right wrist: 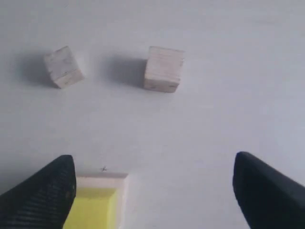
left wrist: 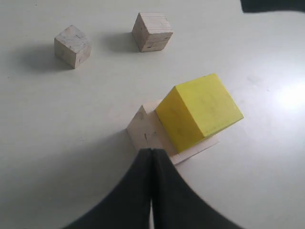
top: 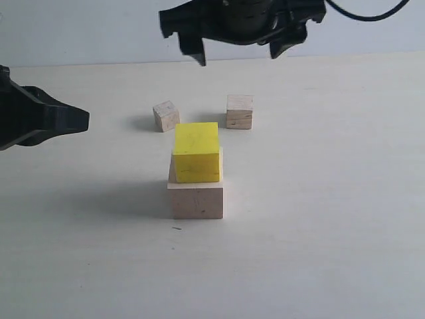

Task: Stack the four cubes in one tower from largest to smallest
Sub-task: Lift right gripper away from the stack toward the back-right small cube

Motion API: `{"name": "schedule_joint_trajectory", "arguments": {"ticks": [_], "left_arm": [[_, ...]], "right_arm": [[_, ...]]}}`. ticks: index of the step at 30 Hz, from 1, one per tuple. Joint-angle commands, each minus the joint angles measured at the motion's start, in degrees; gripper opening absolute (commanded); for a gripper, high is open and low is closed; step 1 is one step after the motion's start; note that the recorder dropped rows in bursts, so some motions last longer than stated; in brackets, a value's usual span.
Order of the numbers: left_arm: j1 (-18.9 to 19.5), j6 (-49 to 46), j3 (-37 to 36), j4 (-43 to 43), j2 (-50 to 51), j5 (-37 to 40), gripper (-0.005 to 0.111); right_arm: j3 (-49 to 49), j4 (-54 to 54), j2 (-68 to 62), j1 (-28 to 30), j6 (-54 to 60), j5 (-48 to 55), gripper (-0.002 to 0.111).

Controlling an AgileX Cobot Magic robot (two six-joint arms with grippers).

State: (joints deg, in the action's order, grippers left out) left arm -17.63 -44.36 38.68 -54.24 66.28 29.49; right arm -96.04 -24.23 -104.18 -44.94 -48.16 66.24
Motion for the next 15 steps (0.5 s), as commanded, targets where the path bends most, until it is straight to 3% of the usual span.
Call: {"name": "schedule_joint_trajectory", "arguments": {"ticks": [1,7,15], "left_arm": [[-0.21,0.11,-0.04,-0.26,-0.40,-0.44,0.000],[-0.21,0.11,-0.04,0.21,-0.40,0.40,0.000],[-0.21,1.07,-0.04,1.58,-0.40,1.62,0.000]], "right_arm": [[-0.37,1.15,0.40,6.75,3.24,-1.79,0.084],[-0.37,7.77,-1.90,14.34,9.12,-9.50,0.084],[-0.37,9.01,-9.49,15.64,13.84,-18.21,0.084]]}}
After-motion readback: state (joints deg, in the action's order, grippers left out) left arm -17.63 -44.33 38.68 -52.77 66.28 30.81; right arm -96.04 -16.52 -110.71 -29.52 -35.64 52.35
